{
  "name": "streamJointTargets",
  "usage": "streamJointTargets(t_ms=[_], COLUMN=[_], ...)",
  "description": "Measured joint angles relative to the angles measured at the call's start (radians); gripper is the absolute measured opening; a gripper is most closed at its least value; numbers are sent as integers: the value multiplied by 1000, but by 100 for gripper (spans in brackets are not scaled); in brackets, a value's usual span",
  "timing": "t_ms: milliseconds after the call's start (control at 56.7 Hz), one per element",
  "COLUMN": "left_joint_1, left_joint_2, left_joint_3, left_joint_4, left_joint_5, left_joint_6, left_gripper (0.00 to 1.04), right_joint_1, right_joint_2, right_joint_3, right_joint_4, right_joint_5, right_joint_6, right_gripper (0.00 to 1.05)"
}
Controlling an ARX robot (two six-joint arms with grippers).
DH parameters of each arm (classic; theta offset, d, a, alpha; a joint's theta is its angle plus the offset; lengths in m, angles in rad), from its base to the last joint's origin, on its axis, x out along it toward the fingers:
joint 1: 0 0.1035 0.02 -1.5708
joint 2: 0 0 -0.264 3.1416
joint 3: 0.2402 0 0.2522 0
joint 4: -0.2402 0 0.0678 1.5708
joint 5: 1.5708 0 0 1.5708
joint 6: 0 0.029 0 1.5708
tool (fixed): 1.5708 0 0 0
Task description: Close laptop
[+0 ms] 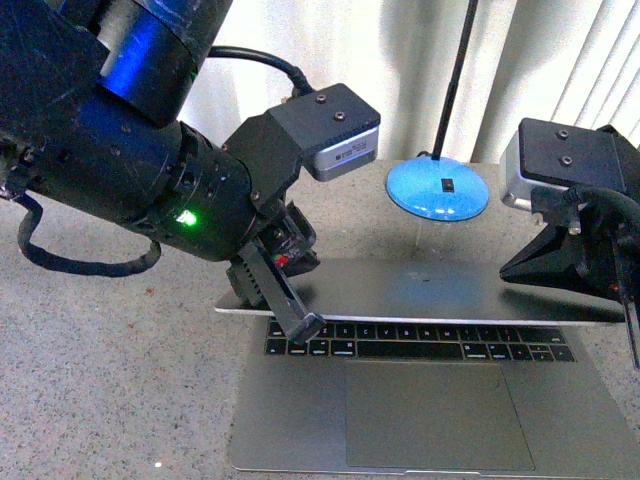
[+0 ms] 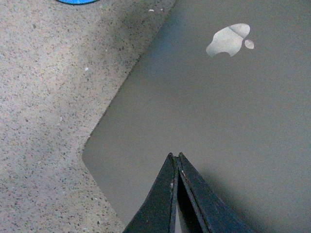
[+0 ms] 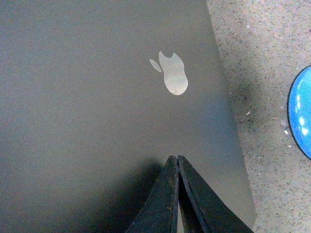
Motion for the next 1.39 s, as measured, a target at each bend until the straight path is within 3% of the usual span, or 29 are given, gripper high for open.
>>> streamJointTargets(t_ms=[1394], left_joint_1=[-26], left_joint_2=[52], left_joint_3=[-99], left_joint_4=[106], left_joint_5=[26], left_joint_6=[-51], left_gripper=[4], right_joint_1=[24], right_joint_2=[56], right_joint_3=[-68], right_joint_4=[48], right_joint_5=[30], right_joint_6=[-38], right_gripper=[3])
